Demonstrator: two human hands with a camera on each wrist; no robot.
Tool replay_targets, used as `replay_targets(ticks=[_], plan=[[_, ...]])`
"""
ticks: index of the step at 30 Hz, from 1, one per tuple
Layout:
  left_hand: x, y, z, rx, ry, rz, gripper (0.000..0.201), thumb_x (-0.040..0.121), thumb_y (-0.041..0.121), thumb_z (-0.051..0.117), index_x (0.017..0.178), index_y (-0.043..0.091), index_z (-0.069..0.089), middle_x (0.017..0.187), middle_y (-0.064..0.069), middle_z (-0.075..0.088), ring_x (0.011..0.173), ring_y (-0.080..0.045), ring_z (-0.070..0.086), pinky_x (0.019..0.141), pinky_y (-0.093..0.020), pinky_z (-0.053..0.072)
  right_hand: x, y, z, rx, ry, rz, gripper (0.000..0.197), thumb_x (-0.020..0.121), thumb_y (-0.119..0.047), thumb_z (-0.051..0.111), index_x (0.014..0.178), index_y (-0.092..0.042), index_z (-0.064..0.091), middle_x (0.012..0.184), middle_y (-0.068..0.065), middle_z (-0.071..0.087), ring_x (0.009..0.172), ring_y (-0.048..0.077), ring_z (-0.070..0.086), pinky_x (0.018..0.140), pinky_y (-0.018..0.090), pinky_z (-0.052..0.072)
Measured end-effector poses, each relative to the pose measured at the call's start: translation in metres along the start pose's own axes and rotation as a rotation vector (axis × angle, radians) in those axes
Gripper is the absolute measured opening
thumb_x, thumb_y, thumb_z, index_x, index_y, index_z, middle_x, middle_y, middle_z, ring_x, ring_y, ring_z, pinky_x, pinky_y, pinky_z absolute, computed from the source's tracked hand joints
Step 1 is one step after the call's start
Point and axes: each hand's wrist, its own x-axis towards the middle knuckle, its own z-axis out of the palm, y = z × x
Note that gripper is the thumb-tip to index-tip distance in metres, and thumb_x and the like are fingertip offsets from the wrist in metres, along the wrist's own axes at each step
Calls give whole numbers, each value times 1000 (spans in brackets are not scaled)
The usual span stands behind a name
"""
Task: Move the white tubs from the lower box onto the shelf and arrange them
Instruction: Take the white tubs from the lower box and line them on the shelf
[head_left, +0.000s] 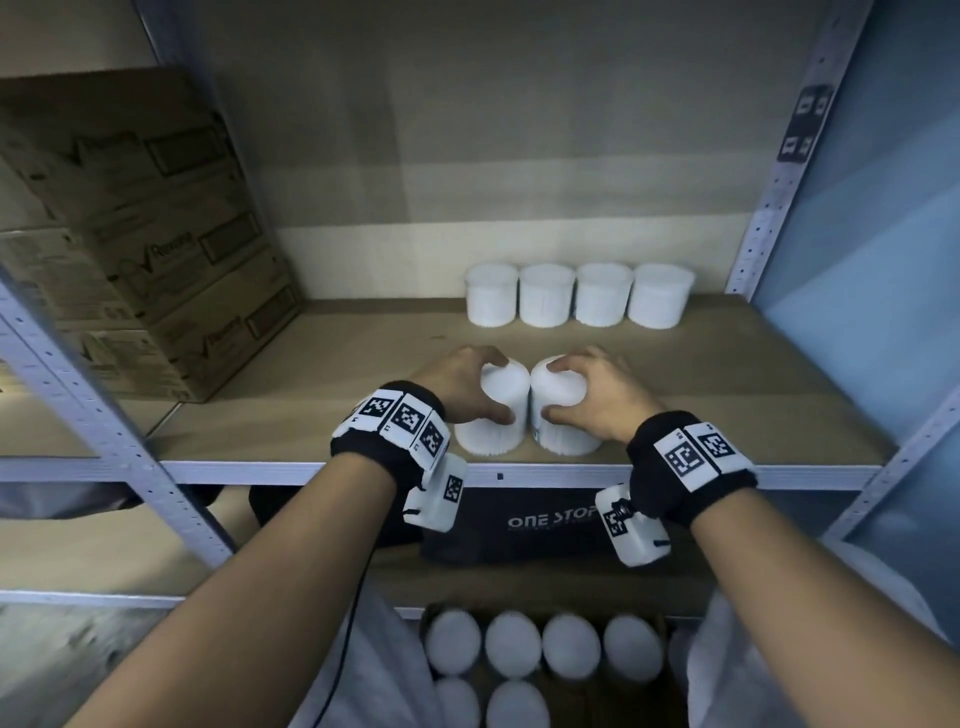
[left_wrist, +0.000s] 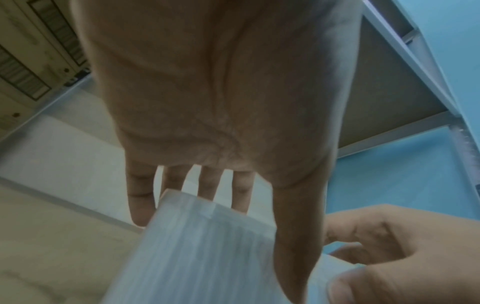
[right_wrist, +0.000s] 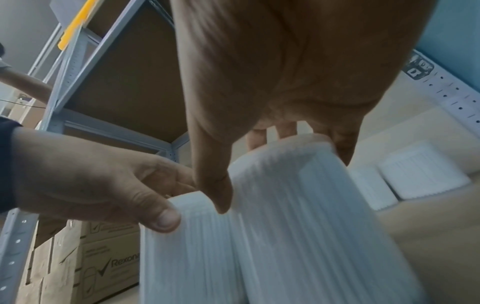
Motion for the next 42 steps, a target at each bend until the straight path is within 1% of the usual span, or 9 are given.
replay_targets(ticks=[4, 8, 12, 15, 20, 25, 31, 35, 42], plan=[[-5, -2, -5, 43, -40, 8, 75, 72, 41, 77, 137, 29, 42, 145, 4, 38, 128, -19, 43, 95, -28, 39, -8, -1, -6, -111, -47, -2, 70, 73, -44, 75, 136, -32, 47, 147, -3, 35, 141, 27, 17, 114, 41, 21], [-14, -5, -12, 52, 26, 47, 56, 74, 45, 74, 124, 31, 54, 137, 4, 47, 126, -16, 45, 103, -34, 41, -18, -3, -16, -148, 24, -32, 52, 78, -42, 71, 126, -27, 57, 131, -3, 46, 129, 24, 31, 110, 39, 28], [-23, 3, -12, 47, 61, 99, 27, 80, 33, 70, 106, 22, 68, 111, 4, 62, 102, -11, 57, 84, -23, 43, -18, -7, -20, -154, -31, -48, 31, 84, -19, 66, 115, -18, 66, 129, 2, 53, 120, 21, 51, 99, 31, 42], [-25, 6, -4, 83, 102, 111, 20, 82, 22, 69, 102, 18, 70, 99, 5, 59, 92, -10, 53, 79, -20, 39, -18, -8, -17, -167, -12, -52, 28, 86, -13, 62, 114, -18, 67, 129, 3, 56, 114, 22, 57, 96, 31, 47], [-23, 3, 4, 93, 164, 127, 22, 82, 12, 65, 103, 15, 67, 112, -2, 63, 109, -16, 53, 86, -21, 41, -16, -4, -15, -98, 38, -101, 26, 87, -13, 64, 112, -15, 70, 122, 2, 65, 111, 19, 61, 95, 26, 45], [-14, -3, -2, 90, 188, 102, 21, 82, 11, 65, 102, 14, 69, 110, -2, 66, 106, -16, 58, 82, -19, 40, 2, -9, -11, -54, 25, -125, 24, 86, -11, 67, 110, -12, 71, 119, 2, 68, 110, 15, 63, 94, 20, 43], [3, -27, -13, 63, 222, 34, 20, 82, 10, 66, 101, 15, 71, 111, -3, 67, 107, -17, 60, 82, -18, 40, 35, -26, 0, -89, 8, -174, 26, 85, -13, 68, 110, -14, 72, 118, 1, 69, 110, 17, 63, 100, 28, 46], [18, -45, -22, 69, 256, -7, 21, 83, 11, 65, 102, 16, 71, 113, -5, 66, 109, -19, 57, 82, -17, 37, 64, -42, 8, -89, -23, -176, 25, 82, -11, 70, 108, -12, 72, 115, 4, 70, 106, 18, 65, 98, 30, 49], [49, -86, -46, 87, 273, -91, 21, 82, 9, 64, 101, 16, 70, 118, -5, 64, 107, -21, 60, 82, -20, 42, 127, -71, 34, -69, -55, -213, 25, 81, -8, 71, 106, -11, 73, 117, 7, 68, 108, 21, 64, 99, 31, 49]])
